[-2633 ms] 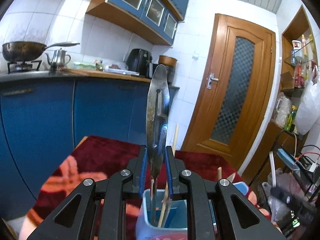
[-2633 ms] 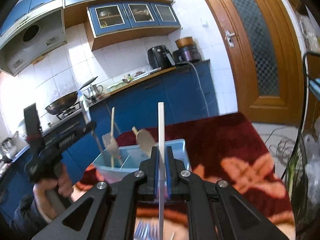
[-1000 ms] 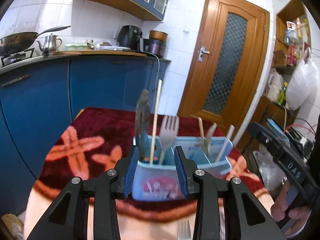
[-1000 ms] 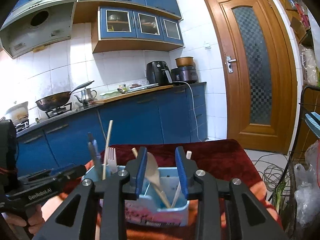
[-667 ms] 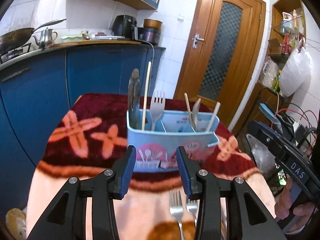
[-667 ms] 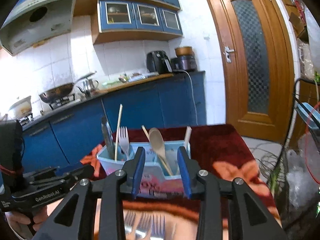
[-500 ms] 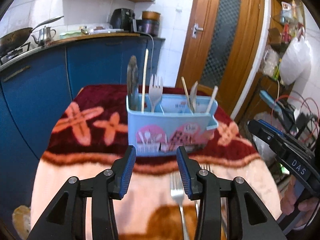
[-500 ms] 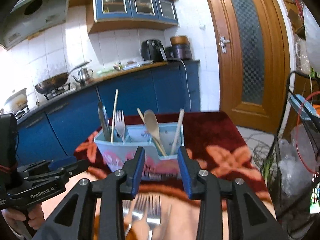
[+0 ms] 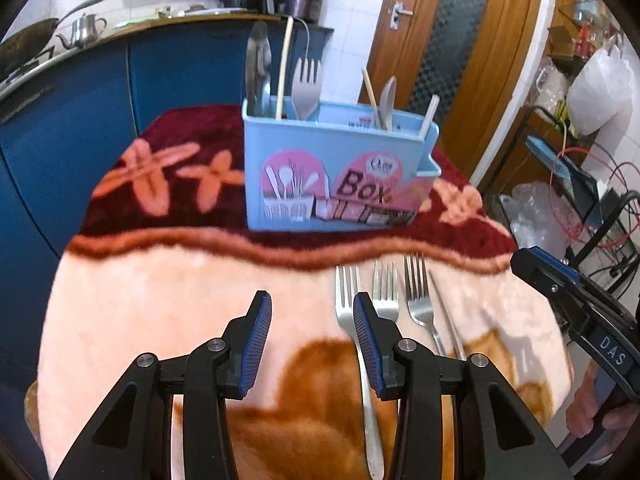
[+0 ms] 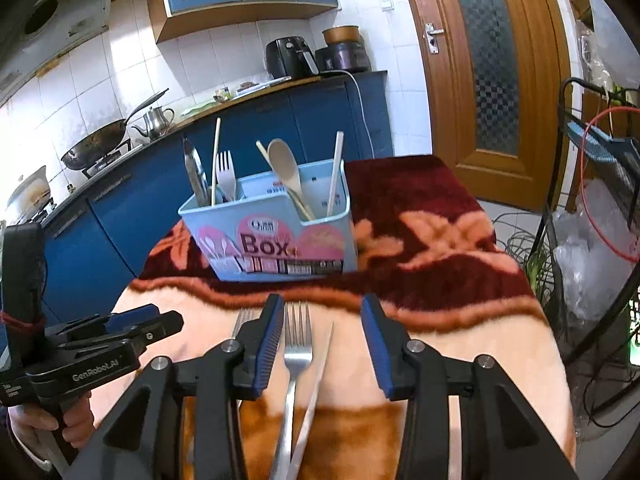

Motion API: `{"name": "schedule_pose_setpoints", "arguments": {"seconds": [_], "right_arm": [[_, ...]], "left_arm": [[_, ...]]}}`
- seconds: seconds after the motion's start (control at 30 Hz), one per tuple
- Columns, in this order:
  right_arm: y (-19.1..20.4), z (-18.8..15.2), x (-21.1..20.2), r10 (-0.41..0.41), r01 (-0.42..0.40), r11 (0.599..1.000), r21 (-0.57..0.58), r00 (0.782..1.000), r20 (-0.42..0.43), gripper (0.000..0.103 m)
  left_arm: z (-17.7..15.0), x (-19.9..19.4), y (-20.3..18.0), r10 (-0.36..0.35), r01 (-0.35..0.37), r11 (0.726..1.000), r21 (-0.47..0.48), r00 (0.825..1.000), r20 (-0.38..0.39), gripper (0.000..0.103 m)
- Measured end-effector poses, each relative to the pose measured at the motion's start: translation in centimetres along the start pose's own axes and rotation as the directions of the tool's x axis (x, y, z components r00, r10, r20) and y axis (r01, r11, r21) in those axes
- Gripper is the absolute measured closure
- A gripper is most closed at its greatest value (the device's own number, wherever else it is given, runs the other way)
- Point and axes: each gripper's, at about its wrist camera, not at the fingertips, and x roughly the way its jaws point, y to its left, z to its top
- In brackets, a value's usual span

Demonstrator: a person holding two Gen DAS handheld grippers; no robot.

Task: Organize utensils
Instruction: 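Move the left tool to a silver fork while the right tool reaches a white stick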

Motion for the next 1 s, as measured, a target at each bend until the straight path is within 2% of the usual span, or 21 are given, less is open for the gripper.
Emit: {"name": "schedule_pose_setpoints", "arguments": {"seconds": [0.37, 0.6, 0.63, 0.7, 0.73, 0.93, 1.0], "right_arm": [[-1.9, -1.9, 0.7, 0.018, -0.015, 0.999, 0.051, 0.999, -0.052, 0.058], [-2.9, -2.3, 0.8, 0.027, -0.023, 0.997, 0.069, 0.998, -0.059, 0.058], [-3.0, -2.4, 0.8, 0.03, -0.026, 0.997, 0.071, 0.998, -0.059, 0.058], [-3.2, -2.5, 0.8, 0.031, -0.027, 0.997, 0.074, 0.998, -0.059, 0.057], [-3.3, -2.5, 0.8, 0.032, -0.027, 0.997, 0.077, 0.998, -0.059, 0.057], [-3.8, -2.7, 0.8, 0.04, -0.035, 0.996, 0.083, 0.997, -0.059, 0.057], [-3.8, -2.7, 0.8, 0.042, -0.037, 0.996, 0.08, 0.997, -0.059, 0.056]], "left_arm": [[-1.4, 2.4, -1.3, 0.022, -0.021, 1.0, 0.019, 0.996, -0.091, 0.06], [-2.0, 3.5, -2.1, -0.01, 0.014, 1.0, 0.026, 0.99, -0.138, 0.06], [-2.0, 3.7, -2.2, -0.019, 0.022, 0.999, 0.023, 0.989, -0.143, 0.062], [-2.2, 4.0, -2.4, -0.022, 0.027, 0.999, 0.026, 0.987, -0.159, 0.075], [-2.2, 4.2, -2.5, -0.022, 0.027, 0.999, 0.029, 0.986, -0.165, 0.076], [-1.9, 4.8, -2.6, -0.027, 0.034, 0.999, 0.028, 0.978, -0.208, 0.077], [-1.6, 5.1, -2.8, -0.022, 0.035, 0.998, 0.055, 0.973, -0.228, 0.077]]}}
